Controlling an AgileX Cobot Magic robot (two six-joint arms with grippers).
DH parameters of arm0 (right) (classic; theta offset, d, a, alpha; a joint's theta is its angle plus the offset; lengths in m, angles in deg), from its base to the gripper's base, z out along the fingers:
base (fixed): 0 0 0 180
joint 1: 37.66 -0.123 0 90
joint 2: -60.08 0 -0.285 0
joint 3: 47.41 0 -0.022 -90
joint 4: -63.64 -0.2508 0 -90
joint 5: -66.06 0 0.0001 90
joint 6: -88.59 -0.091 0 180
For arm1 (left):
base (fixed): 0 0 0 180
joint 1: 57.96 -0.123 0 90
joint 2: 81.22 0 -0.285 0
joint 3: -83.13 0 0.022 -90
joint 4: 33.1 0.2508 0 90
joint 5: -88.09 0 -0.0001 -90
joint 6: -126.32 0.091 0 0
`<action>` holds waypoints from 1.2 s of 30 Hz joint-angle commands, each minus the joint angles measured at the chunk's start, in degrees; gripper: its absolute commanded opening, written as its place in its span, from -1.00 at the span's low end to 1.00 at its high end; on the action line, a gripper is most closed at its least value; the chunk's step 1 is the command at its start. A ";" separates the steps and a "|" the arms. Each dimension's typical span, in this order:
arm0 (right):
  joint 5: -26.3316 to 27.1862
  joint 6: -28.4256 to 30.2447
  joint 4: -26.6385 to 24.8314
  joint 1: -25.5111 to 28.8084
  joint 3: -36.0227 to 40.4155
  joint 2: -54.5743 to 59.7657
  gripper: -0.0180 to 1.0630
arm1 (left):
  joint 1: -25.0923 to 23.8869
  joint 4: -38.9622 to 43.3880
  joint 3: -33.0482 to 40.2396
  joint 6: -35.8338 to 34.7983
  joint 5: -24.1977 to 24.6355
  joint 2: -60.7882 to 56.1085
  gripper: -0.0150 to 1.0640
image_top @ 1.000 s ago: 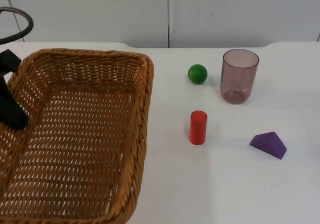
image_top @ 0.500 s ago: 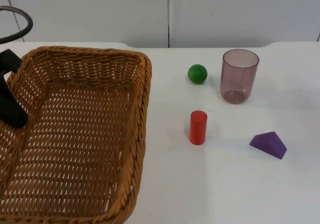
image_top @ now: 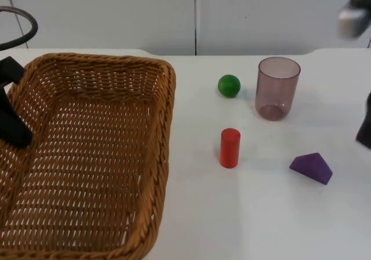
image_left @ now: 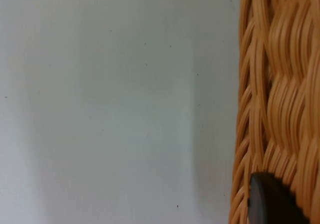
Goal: Pick up the basket with the left hand and place the triangular block into the basket with the right hand.
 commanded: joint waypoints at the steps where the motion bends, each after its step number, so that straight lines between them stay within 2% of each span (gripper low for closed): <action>1: 2.81 3.01 0.72 -0.39 -0.43 2.65 0.62 | -0.05 -2.28 0.06 -0.15 0.54 -0.75 -0.98; 6: 7.41 7.58 0.33 -0.39 -0.43 7.21 0.60 | -0.05 -2.28 0.06 -0.30 0.78 -0.75 -0.98; 10: 8.61 8.40 0.33 -0.39 -0.43 11.72 0.58 | -0.05 -2.28 0.06 -0.30 0.78 -0.75 -0.98; 14: 11.00 8.40 0.00 -0.39 -0.43 14.92 0.58 | -0.05 -2.28 0.06 -0.30 0.78 -0.75 -0.98; 16: 14.42 8.24 -2.59 -0.39 -0.43 17.41 0.55 | -0.05 -2.28 0.06 -0.30 0.78 -0.75 -0.98; 24: 20.52 3.09 -3.80 -0.39 -0.43 21.02 0.51 | -0.05 -2.28 0.06 -0.30 0.52 -0.75 -0.98; 31: 23.58 2.17 -3.58 -0.39 -0.43 21.24 0.17 | -0.05 -2.48 0.06 -0.30 0.40 -0.75 -0.98; 36: 24.32 2.17 -3.58 -0.39 -0.43 21.76 0.15 | -0.05 -2.48 0.06 -0.30 0.40 -0.75 -0.98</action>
